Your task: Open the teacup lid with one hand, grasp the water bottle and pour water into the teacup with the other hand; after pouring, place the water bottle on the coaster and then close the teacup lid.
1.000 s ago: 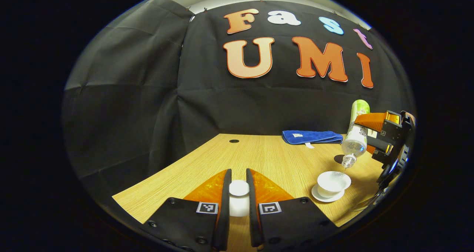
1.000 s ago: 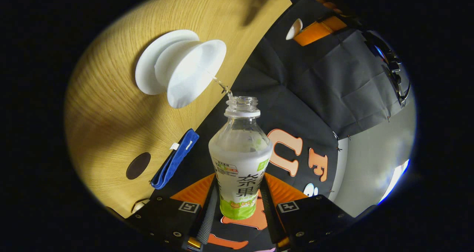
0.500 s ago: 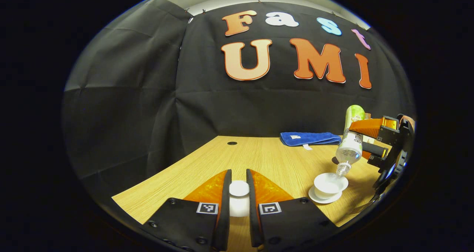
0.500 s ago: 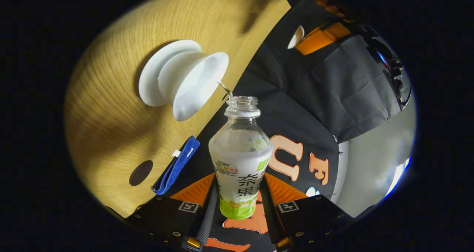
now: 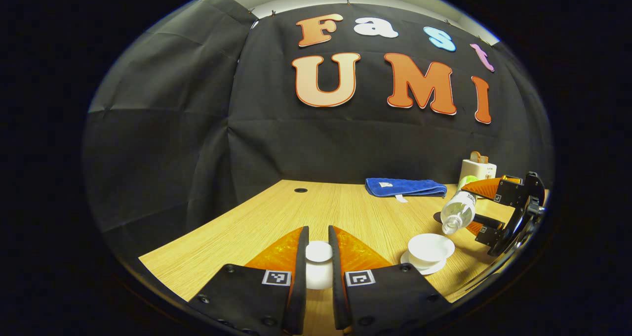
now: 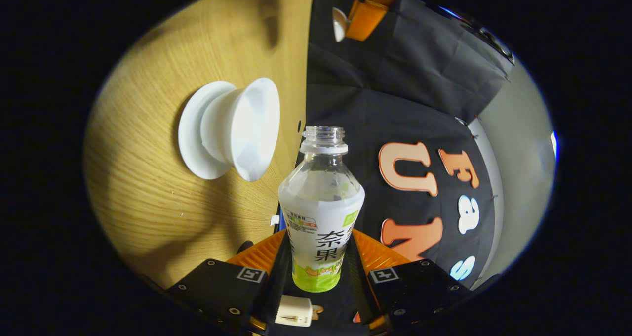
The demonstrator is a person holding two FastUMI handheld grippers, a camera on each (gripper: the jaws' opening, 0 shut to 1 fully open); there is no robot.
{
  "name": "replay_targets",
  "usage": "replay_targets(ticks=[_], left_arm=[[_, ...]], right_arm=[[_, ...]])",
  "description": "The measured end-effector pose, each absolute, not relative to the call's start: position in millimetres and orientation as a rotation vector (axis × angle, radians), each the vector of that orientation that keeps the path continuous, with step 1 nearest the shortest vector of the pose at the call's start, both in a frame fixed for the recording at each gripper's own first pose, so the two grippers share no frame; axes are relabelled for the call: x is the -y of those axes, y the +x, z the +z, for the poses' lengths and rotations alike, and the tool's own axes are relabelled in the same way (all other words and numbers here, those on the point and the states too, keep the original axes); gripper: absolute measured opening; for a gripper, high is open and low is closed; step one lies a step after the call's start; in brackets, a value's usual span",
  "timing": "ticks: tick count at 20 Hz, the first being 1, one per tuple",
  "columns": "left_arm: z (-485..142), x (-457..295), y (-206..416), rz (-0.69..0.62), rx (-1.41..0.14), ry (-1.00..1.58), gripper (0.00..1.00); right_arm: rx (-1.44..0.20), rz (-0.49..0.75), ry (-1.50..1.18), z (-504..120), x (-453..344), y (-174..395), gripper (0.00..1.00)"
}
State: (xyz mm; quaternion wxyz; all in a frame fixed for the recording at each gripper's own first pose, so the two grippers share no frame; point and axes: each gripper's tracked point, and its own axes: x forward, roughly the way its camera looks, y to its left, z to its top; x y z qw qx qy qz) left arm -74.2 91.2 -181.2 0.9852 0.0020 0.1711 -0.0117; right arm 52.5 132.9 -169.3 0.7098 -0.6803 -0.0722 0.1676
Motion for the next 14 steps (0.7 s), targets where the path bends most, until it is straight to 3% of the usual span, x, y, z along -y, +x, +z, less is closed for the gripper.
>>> replay_targets(ticks=[5,14], left_arm=[[-179,-74,-69,-0.045,-0.340,0.009,0.26],[-155,-12,-52,-0.141,-0.283,0.021,0.26]], right_arm=[[0.056,0.233,-1.245,-175,-100,52,0.63],[-0.100,0.129,-0.746,-149,-36,75,0.63]])
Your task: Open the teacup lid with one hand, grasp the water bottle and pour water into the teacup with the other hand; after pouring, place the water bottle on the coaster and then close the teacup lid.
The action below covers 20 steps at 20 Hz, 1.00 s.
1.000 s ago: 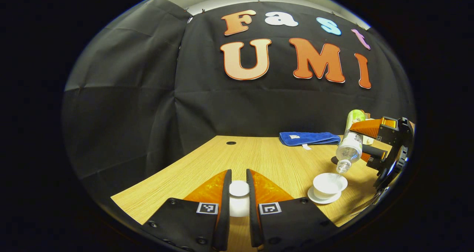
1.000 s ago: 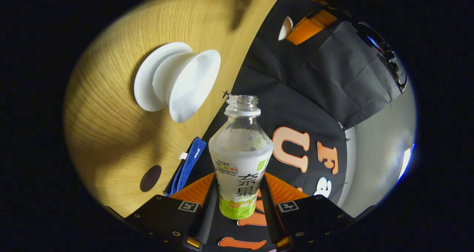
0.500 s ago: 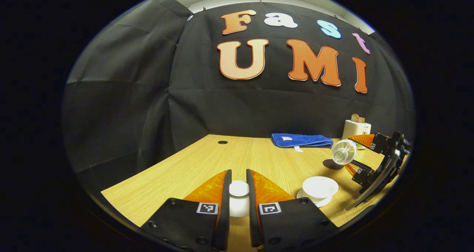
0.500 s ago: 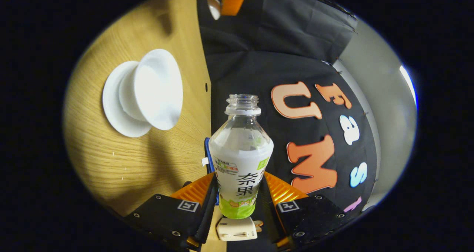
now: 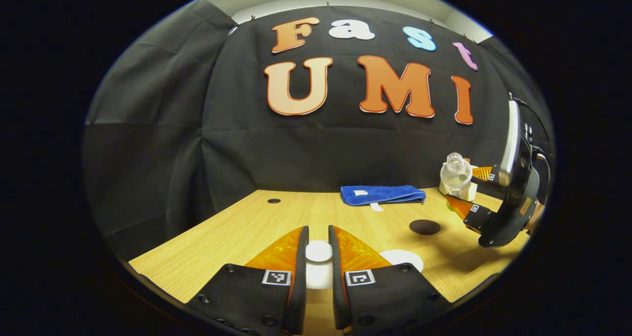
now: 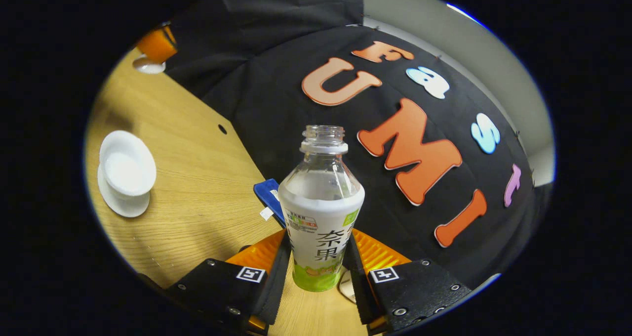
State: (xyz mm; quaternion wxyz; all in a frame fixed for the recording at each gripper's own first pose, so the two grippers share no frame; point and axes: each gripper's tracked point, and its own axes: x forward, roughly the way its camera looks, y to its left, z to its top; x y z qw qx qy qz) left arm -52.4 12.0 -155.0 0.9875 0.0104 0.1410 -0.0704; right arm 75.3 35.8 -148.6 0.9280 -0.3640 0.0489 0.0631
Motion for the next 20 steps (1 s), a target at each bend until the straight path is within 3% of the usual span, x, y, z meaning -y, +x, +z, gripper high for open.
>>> replay_targets(ticks=[11,20], left_arm=[[-172,53,-38,-0.231,-0.307,0.019,0.26],[-172,55,-27,-0.240,-0.312,0.023,0.26]], right_arm=[[-0.190,0.108,-0.431,-153,13,99,0.63],[-0.321,0.104,-0.062,-189,13,129,0.62]])
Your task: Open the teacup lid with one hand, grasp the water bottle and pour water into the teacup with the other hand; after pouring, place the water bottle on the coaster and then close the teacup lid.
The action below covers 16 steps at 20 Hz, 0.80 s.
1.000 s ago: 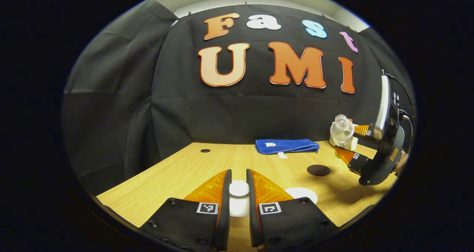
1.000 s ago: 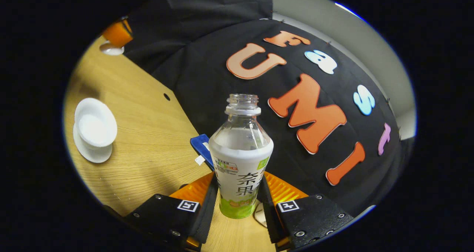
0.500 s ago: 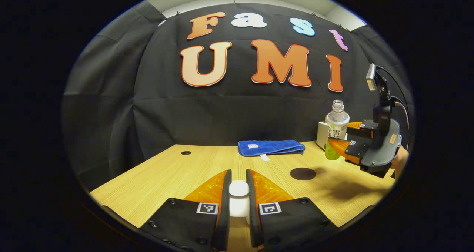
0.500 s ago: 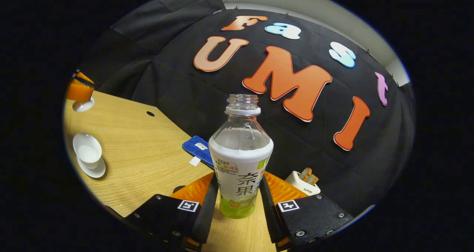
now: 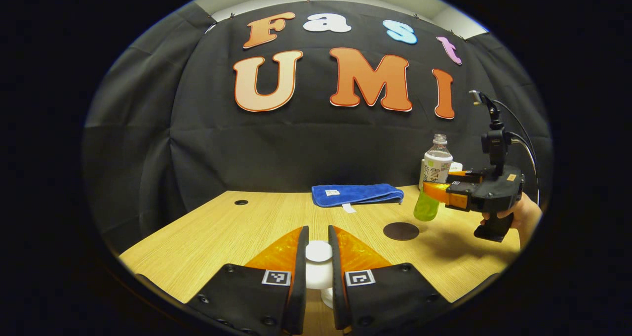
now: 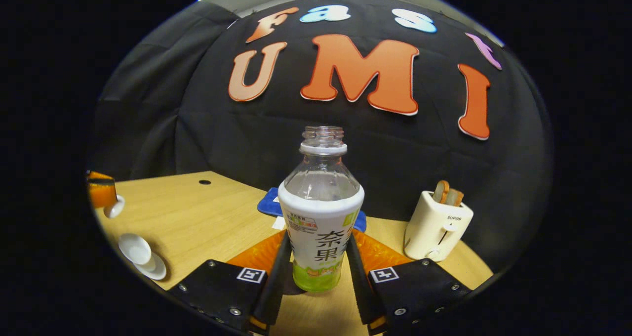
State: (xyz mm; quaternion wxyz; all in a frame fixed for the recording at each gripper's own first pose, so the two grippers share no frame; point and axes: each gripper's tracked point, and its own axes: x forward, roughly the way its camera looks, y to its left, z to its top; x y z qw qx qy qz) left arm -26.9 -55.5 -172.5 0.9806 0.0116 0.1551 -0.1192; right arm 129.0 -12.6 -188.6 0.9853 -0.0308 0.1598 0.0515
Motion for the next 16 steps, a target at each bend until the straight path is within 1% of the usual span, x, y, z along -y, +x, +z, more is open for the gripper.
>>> replay_targets(ticks=[4,6,7,8,12,16], left_arm=[[-174,55,-29,-0.246,-0.317,0.022,0.26],[-175,52,-29,-0.241,-0.321,0.024,0.26],[-175,51,-28,-0.242,-0.321,0.023,0.29],[-175,51,-27,-0.240,-0.322,0.023,0.26],[-185,46,-27,-0.224,-0.346,0.019,0.26],[-188,44,-25,-0.221,-0.356,0.016,0.26]], right_arm=[[-0.386,0.091,0.087,-209,11,145,0.63],[-0.389,0.093,0.076,-211,6,150,0.62],[-0.391,0.098,0.072,-212,3,152,0.62],[-0.401,0.104,0.072,-216,-1,153,0.62],[-0.466,0.107,0.041,-240,-9,154,0.62],[-0.468,0.105,0.025,-240,-12,157,0.62]])
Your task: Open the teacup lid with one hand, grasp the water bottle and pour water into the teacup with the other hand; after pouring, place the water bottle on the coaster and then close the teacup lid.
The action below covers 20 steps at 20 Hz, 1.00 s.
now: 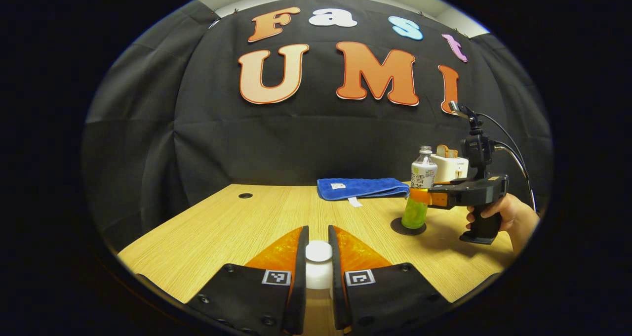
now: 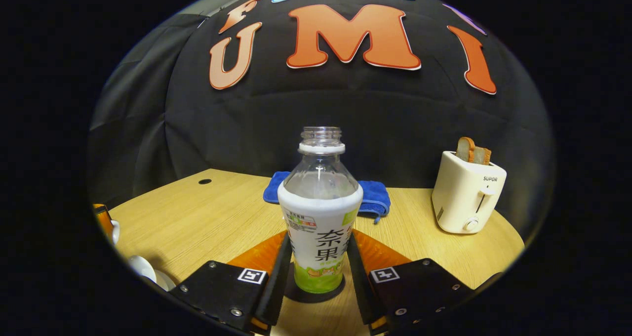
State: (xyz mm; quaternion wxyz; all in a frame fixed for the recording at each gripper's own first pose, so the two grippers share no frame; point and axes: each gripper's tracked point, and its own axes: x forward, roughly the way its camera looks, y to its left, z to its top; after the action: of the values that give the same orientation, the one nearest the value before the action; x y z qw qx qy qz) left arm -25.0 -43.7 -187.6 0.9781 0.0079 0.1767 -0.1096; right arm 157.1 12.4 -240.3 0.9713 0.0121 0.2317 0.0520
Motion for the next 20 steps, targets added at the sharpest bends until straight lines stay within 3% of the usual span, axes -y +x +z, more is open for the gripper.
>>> replay_targets(ticks=[3,14,20], left_arm=[[-185,47,-25,-0.229,-0.349,0.012,0.26],[-183,65,-26,-0.262,-0.341,-0.002,0.26],[-198,87,-31,-0.303,-0.368,-0.004,0.26]], right_arm=[[-0.481,0.101,0.028,-245,-12,159,0.63],[-0.491,0.148,-0.012,-233,-7,137,0.94],[-0.424,0.175,-0.064,-205,0,111,0.96]])
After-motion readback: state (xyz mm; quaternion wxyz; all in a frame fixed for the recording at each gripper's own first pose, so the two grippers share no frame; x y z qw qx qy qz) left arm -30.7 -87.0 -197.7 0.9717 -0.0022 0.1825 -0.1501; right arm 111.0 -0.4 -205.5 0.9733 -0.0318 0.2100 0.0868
